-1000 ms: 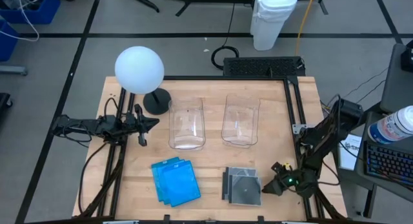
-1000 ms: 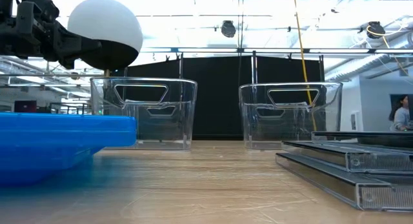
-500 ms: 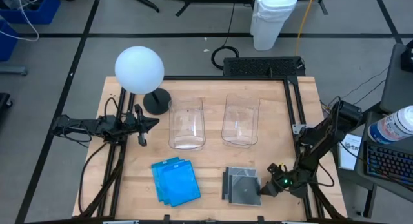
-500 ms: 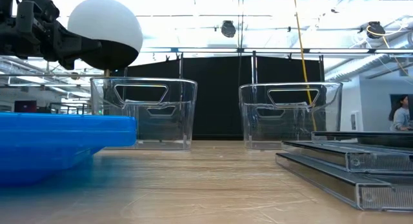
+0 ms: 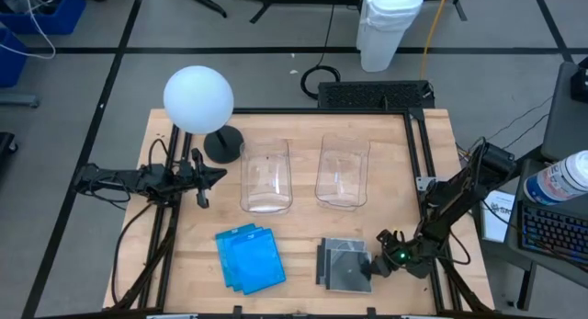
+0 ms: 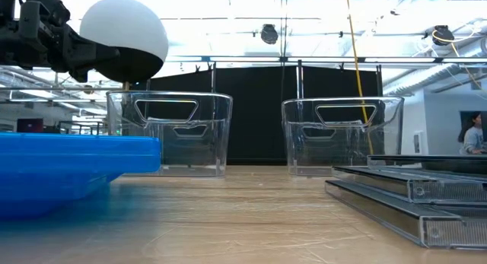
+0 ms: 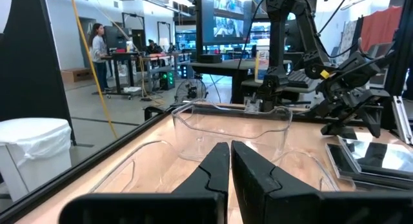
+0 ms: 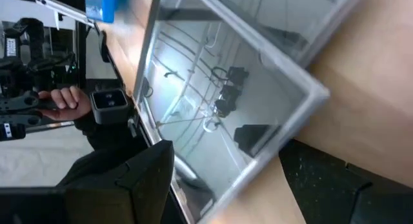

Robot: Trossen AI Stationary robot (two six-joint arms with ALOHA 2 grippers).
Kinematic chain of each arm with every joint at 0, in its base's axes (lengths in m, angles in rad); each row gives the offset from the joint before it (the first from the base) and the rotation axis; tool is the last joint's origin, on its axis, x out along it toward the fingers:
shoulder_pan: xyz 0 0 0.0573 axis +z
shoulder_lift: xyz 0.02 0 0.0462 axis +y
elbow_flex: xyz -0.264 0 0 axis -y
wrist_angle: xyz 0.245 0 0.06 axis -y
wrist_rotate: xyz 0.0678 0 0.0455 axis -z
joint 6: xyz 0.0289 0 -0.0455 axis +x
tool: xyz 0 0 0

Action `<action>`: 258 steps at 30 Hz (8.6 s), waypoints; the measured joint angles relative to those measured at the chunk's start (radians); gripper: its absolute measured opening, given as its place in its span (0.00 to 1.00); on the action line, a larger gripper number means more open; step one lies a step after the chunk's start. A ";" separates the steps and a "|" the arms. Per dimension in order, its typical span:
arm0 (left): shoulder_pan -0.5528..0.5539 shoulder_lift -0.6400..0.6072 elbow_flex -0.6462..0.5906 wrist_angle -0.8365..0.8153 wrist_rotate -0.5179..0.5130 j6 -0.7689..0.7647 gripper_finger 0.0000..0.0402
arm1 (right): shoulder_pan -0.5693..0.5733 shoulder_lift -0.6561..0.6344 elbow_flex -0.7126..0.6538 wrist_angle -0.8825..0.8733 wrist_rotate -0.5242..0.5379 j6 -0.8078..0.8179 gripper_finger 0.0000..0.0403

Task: Pick & place jewel cases by type
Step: Put the black CD case into the right transparent bin

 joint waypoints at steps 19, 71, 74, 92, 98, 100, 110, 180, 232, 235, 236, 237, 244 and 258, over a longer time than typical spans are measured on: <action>0.000 0.000 0.000 0.000 0.000 0.000 0.06 | -0.025 0.002 0.005 -0.002 0.028 -0.071 0.46; 0.000 0.000 0.000 0.003 -0.001 0.025 0.06 | -0.026 -0.313 0.002 0.344 0.161 -0.791 0.09; 0.000 0.000 0.000 0.004 -0.001 0.025 0.06 | -0.028 -0.350 0.002 0.342 0.183 -0.891 0.09; 0.000 0.000 0.000 0.004 -0.001 0.052 0.06 | -0.178 -0.607 0.003 0.342 0.186 -1.629 0.09; 0.000 0.000 0.000 0.004 -0.001 0.052 0.06 | -0.256 -0.677 0.003 0.341 0.190 -1.856 0.09; 0.000 0.000 0.000 0.004 -0.001 0.052 0.06 | -0.281 -0.693 0.003 0.341 0.190 -1.896 0.08; 0.000 0.000 0.000 0.002 -0.001 0.047 0.06 | -0.364 -0.721 0.003 0.209 0.189 -1.802 0.09; 0.000 0.000 0.000 0.002 0.000 0.022 0.06 | -1.204 -0.436 0.411 -0.944 -0.604 -1.029 0.34; 0.000 0.000 0.000 0.002 0.001 -0.034 0.06 | -0.364 -0.571 0.199 -0.470 -0.081 -1.523 0.00; 0.000 0.000 0.000 0.001 0.001 -0.030 0.06 | -0.333 -0.533 0.118 -0.310 0.005 -1.547 0.00; 0.000 0.000 0.000 0.002 0.001 -0.023 0.06 | -0.328 -0.524 0.094 -0.272 0.016 -1.552 0.00; 0.000 0.000 0.000 0.001 0.001 -0.020 0.06 | -0.323 -0.518 0.070 -0.240 0.022 -1.558 0.00; 0.000 0.000 0.000 0.011 0.001 -0.021 0.06 | -0.297 -0.500 -0.091 -0.030 0.023 -1.595 0.00; 0.000 0.003 0.000 0.034 0.001 0.000 0.06 | -0.298 -0.501 -0.169 0.180 -0.084 -1.614 0.00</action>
